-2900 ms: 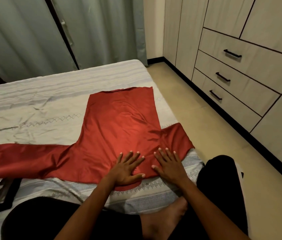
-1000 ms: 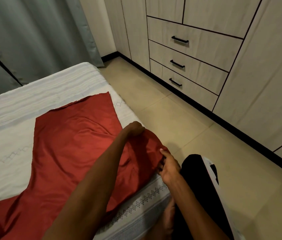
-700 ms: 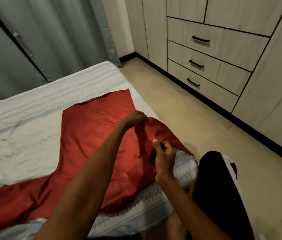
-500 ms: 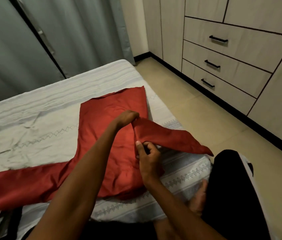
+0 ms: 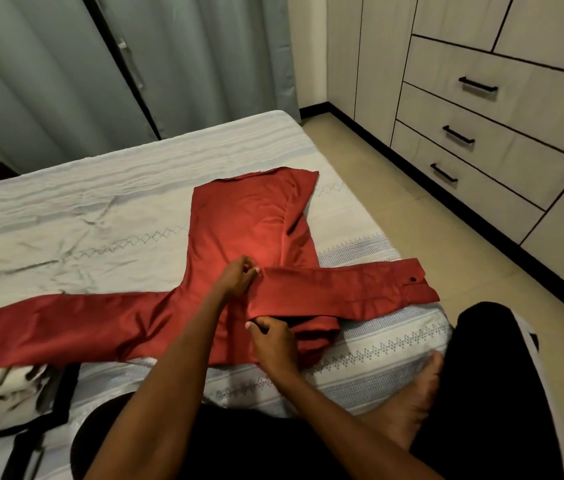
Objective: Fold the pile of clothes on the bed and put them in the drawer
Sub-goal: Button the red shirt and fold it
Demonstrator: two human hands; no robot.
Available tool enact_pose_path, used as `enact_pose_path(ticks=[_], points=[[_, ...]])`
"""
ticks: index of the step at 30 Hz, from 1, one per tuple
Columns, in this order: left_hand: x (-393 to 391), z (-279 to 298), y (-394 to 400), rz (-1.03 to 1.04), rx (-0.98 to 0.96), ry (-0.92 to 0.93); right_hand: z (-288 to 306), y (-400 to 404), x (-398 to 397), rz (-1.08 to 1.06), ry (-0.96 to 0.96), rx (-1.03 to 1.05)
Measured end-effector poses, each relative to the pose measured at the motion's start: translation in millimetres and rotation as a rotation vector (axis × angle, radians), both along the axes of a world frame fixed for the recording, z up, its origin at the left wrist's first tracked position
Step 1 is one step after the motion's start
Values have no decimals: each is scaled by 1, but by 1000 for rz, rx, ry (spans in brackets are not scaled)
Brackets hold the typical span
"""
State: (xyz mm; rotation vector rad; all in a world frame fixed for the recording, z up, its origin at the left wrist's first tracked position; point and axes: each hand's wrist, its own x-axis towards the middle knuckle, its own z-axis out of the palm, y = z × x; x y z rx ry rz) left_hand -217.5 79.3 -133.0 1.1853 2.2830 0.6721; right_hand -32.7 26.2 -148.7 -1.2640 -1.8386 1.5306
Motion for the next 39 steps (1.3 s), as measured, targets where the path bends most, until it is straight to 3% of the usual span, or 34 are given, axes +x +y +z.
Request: enact_pose_path(ticks=[2, 8, 12, 19, 25, 30, 33, 36, 39], points=[[6, -14, -8, 60, 0, -29, 2, 7, 14, 79, -90, 76], [41, -28, -33, 262, -43, 59, -4, 76, 81, 22, -210, 617], [56, -33, -48, 294, -38, 57, -24, 106, 122, 238, -407, 473], [75, -30, -60, 356, 43, 56, -26, 111, 135, 424, -313, 564], [85, -28, -66, 428, 167, 39, -22, 105, 140, 319, -382, 700], [86, -44, -78, 365, 69, 116, -30, 101, 144, 371, -570, 614], [88, -46, -74, 362, 73, 325, -22, 106, 139, 265, -497, 618], [85, -41, -59, 169, 147, 421, -12, 121, 121, 175, -427, 752], [81, -37, -46, 37, 99, 489, -5, 137, 93, 282, -376, 794]])
